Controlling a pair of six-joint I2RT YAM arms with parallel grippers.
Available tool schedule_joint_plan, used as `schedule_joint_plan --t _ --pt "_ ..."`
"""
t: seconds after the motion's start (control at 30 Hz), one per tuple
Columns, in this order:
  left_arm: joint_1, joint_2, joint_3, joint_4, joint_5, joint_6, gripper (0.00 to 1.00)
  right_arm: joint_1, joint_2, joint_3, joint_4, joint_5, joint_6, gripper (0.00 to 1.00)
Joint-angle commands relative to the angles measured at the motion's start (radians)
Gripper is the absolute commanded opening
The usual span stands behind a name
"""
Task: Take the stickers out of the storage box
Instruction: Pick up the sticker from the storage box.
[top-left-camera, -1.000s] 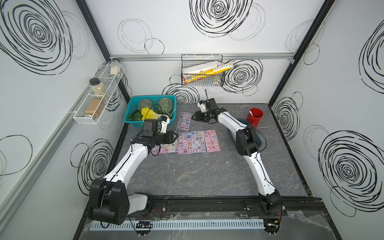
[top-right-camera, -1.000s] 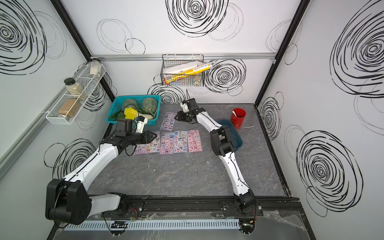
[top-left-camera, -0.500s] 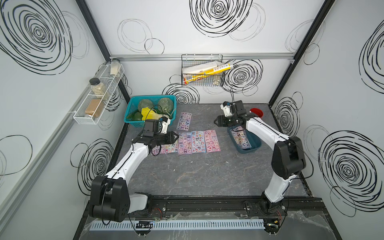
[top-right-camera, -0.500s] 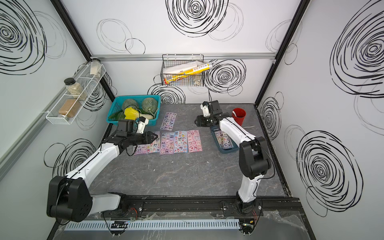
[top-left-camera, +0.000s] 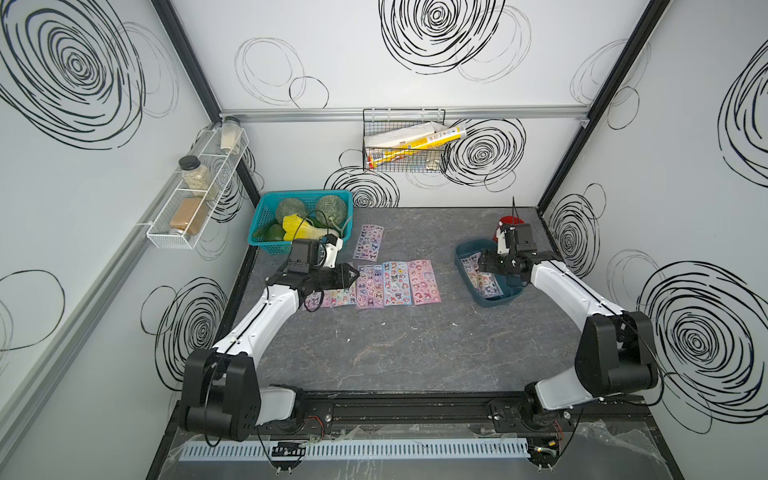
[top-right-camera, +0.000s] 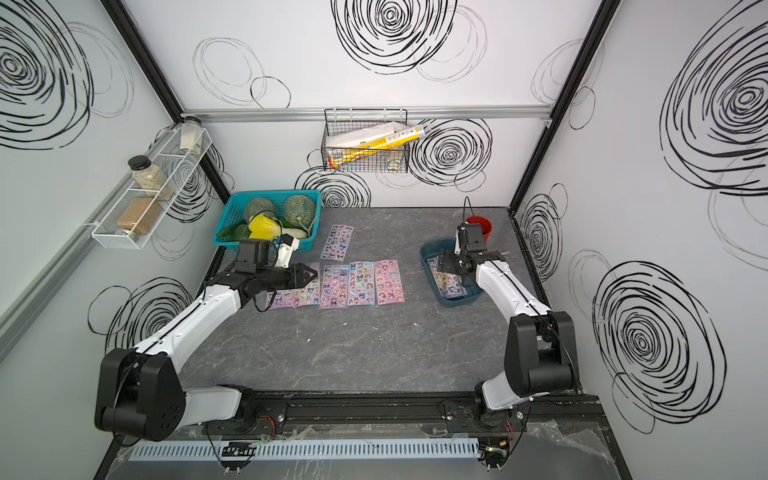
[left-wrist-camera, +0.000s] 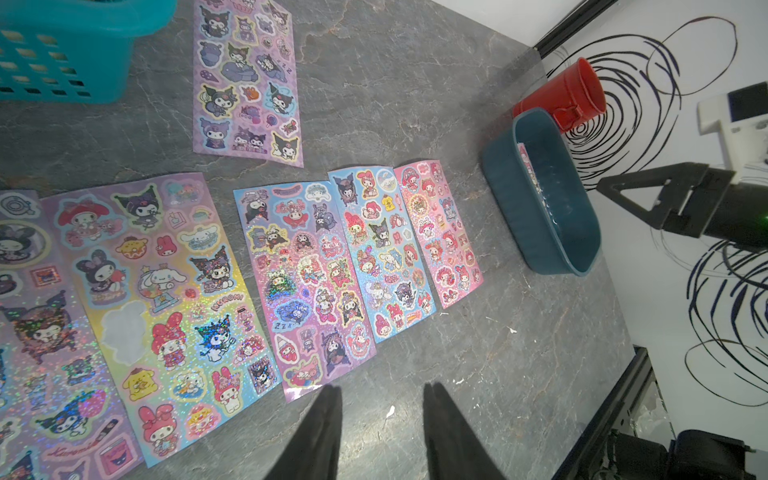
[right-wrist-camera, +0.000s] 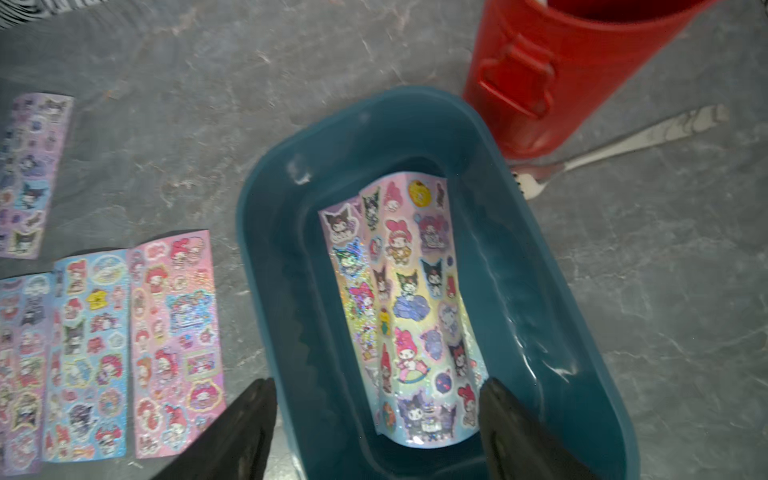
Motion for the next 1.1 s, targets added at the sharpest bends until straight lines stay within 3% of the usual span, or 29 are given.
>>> schedule_joint_plan --t 0.0,0.23,0.53,0.8,1.07 --pt "-0.007 0.005 -0.009 0.044 0.013 -0.003 0.38 -0.029 0.060 0.010 -0.043 -0.004 -0.031 0.81" --pt "-0.009 0.018 -0.002 0.041 0.010 -0.002 0.38 -0.029 0.151 0.016 -0.025 -0.061 -0.040 0.81" --pt "-0.006 0.028 0.006 0.039 0.015 0.002 0.38 -0.029 0.240 0.068 -0.048 -0.014 -0.064 0.81" --pt "-0.005 0.034 0.008 0.034 0.006 0.008 0.38 -0.029 0.305 0.116 -0.059 -0.017 -0.079 0.74" --pt "-0.005 0.033 0.011 0.024 -0.024 0.013 0.38 -0.029 0.321 0.113 -0.054 -0.049 -0.092 0.59"
